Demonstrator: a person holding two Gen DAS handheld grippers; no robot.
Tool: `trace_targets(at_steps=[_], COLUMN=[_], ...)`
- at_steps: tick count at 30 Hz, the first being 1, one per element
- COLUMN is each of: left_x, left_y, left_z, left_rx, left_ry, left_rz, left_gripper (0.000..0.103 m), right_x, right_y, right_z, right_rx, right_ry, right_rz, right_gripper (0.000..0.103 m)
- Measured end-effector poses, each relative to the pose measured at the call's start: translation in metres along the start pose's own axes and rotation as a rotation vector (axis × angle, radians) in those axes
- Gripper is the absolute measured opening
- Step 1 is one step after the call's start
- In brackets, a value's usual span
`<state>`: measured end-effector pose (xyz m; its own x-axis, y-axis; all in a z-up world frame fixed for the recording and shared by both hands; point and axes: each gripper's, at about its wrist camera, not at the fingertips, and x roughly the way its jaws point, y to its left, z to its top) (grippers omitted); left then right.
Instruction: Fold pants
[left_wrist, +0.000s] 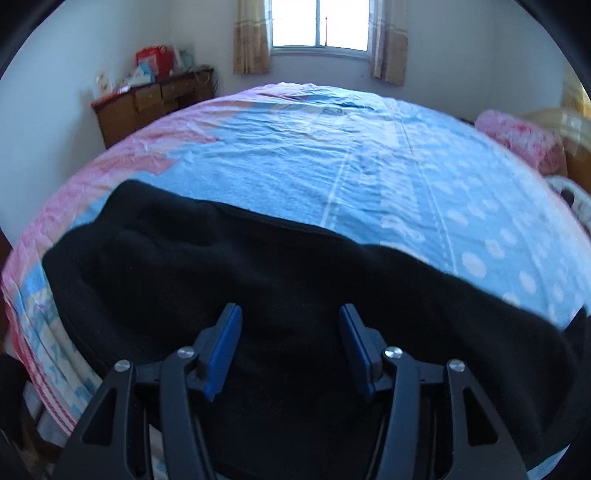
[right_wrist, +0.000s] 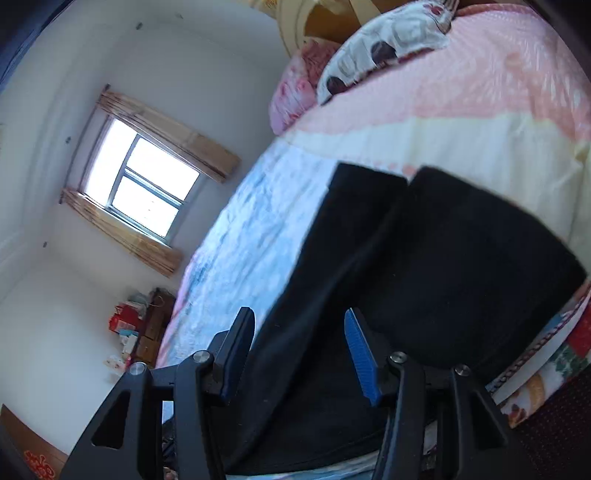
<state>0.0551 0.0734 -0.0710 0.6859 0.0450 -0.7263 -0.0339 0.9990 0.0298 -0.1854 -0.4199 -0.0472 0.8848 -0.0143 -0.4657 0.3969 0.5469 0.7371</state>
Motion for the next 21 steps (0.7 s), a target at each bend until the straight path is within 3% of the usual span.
trace_targets(at_steps=[4, 6, 7, 10, 13, 16, 19, 21], left_x=[-0.002, -0.001, -0.001, 0.000, 0.001, 0.001, 0.001, 0.001], left_y=[-0.004, -0.003, -0.001, 0.000, 0.000, 0.000, 0.002, 0.004], left_z=[-0.004, -0.002, -0.002, -0.001, -0.001, -0.001, -0.001, -0.001], left_rx=[0.022, 0.012, 0.005, 0.003, 0.006, 0.006, 0.006, -0.001], left_ry=[-0.019, -0.010, -0.006, -0.003, 0.000, 0.001, 0.006, 0.008], left_rz=[0.035, 0.024, 0.015, 0.006, 0.005, 0.005, -0.002, -0.013], left_gripper=[0.060, 0.060, 0.060, 0.061, 0.061, 0.061, 0.061, 0.061], right_x=[0.008, 0.006, 0.007, 0.009, 0.020, 0.026, 0.041, 0.044], right_y=[0.016, 0.020, 0.023, 0.019, 0.008, 0.024, 0.030, 0.033], right_z=[0.000, 0.004, 0.005, 0.007, 0.000, -0.016, -0.019, -0.010], right_rx=[-0.096, -0.114, -0.112, -0.092, -0.021, -0.096, -0.104, -0.129], right_ry=[-0.026, -0.009, 0.001, -0.022, 0.045, 0.053, 0.085, 0.034], right_rz=[-0.051, 0.000, 0.010, 0.006, 0.018, -0.011, 0.014, 0.033], right_gripper=[0.052, 0.022, 0.020, 0.020, 0.019, 0.018, 0.018, 0.017])
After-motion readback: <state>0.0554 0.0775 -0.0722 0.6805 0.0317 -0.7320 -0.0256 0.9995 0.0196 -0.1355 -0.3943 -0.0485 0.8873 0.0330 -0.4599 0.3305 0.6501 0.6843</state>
